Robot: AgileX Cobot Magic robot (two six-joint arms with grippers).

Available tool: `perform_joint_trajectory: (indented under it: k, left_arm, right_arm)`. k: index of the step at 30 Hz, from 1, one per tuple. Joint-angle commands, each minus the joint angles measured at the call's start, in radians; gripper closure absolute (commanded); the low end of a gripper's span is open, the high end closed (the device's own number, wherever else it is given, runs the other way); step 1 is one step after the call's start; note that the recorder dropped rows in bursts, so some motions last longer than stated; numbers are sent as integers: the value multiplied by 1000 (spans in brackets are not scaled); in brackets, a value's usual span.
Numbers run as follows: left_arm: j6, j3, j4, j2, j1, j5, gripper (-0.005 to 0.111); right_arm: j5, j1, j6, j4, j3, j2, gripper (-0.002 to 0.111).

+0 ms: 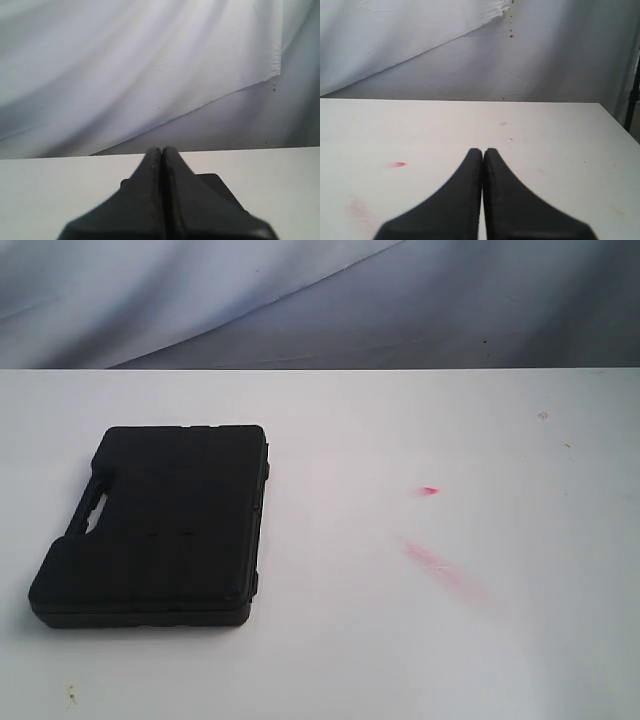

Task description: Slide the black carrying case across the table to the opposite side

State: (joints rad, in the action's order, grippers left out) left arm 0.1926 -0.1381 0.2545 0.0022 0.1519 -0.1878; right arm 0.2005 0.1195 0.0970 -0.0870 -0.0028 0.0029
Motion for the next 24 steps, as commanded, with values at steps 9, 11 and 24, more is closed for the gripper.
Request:
perform_joint_trajectory:
  k: [9,11,24]
  left_arm:
    - [2,138,-8,-2,-3,177,107]
    - [2,138,-9,-2,-3,156,107]
    - [-6,138,-23,-2,-3,-53,107]
  right_arm:
    - [0,-3,-5,-7,3,-3,108]
    - [0,-3,-5,-7,3,-3,108]
    - [0,-3,-5,-7,3,-3,108]
